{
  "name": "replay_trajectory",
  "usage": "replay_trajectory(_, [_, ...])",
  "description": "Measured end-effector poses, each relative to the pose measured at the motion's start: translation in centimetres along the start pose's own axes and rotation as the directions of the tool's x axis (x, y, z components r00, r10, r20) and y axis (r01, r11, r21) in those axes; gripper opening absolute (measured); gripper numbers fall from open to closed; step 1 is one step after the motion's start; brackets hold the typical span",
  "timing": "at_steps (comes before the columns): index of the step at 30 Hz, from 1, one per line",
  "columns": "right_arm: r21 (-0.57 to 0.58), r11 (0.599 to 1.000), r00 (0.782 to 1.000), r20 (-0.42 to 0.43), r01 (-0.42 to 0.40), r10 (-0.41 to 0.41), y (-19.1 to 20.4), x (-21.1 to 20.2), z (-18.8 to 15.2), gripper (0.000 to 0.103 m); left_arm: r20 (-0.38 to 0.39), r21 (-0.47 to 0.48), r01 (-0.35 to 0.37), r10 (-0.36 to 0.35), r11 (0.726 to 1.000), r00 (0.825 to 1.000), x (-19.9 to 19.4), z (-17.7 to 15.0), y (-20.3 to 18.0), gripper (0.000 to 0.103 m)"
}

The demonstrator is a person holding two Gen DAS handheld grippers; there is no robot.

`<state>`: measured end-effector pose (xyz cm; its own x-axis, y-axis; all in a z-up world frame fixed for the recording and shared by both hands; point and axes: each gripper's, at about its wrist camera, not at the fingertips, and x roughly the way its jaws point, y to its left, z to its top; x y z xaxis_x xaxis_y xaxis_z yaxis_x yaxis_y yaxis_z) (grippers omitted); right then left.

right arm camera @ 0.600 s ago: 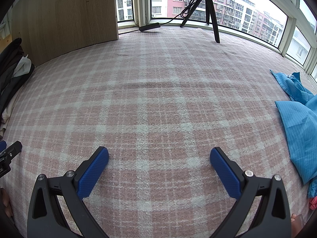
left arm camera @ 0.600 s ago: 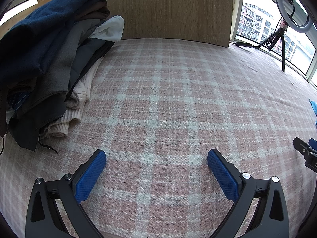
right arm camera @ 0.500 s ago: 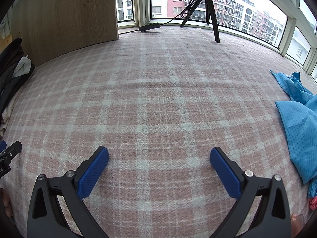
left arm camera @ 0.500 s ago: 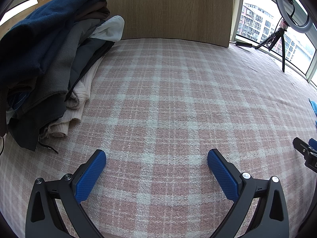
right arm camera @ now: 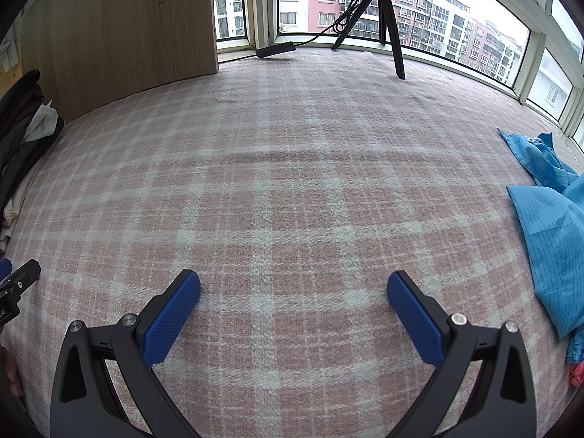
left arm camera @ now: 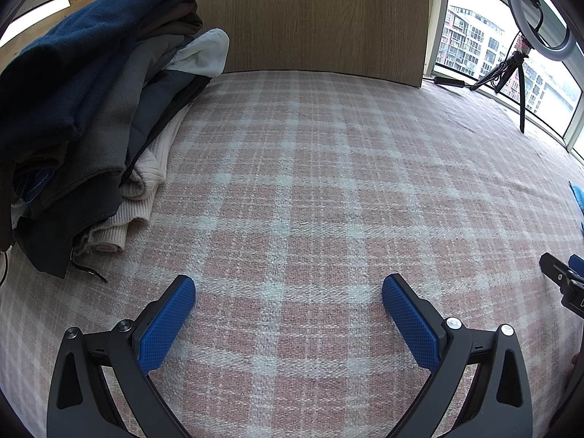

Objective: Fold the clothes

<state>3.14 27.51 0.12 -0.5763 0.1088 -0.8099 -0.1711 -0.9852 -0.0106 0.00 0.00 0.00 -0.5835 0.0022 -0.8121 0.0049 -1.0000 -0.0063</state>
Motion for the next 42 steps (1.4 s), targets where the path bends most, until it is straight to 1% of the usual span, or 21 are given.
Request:
replay_trajectory(22, [-0.004, 1.0, 1.0, -0.003, -0.001, 0.001, 0.0, -0.1, -0.1, 0.103, 0.0, 0.0, -0.002, 0.002, 1.0, 1.0, 0.0, 0.0, 0.0, 0.103])
replay_trajectory(28, [-0.005, 1.0, 1.0, -0.027, -0.002, 0.002, -0.1, 0.0, 0.3, 0.103, -0.001, 0.0, -0.004, 0.004, 1.0, 1.0, 0.1, 0.1, -0.1, 0.103])
replay_trajectory(34, [0.016, 1.0, 0.998, -0.069, 0.002, -0.001, -0.1, 0.6, 0.7, 0.103, -0.024, 0.006, -0.012, 0.012, 1.0, 1.0, -0.1, 0.1, 0.1, 0.102])
replay_trajectory(37, [0.008, 1.0, 0.997, -0.076, 0.006, -0.006, 0.0, 0.1, 0.5, 0.103, -0.035, 0.01, -0.019, 0.02, 1.0, 0.999, -0.3, 0.2, 0.3, 0.102])
replay_trajectory(42, [0.015, 0.999, 0.998, -0.063, 0.028, -0.027, -0.1, -2.2, 0.5, 0.103, -0.014, 0.02, -0.01, 0.01, 1.0, 1.0, -2.4, 0.6, 0.8, 0.102])
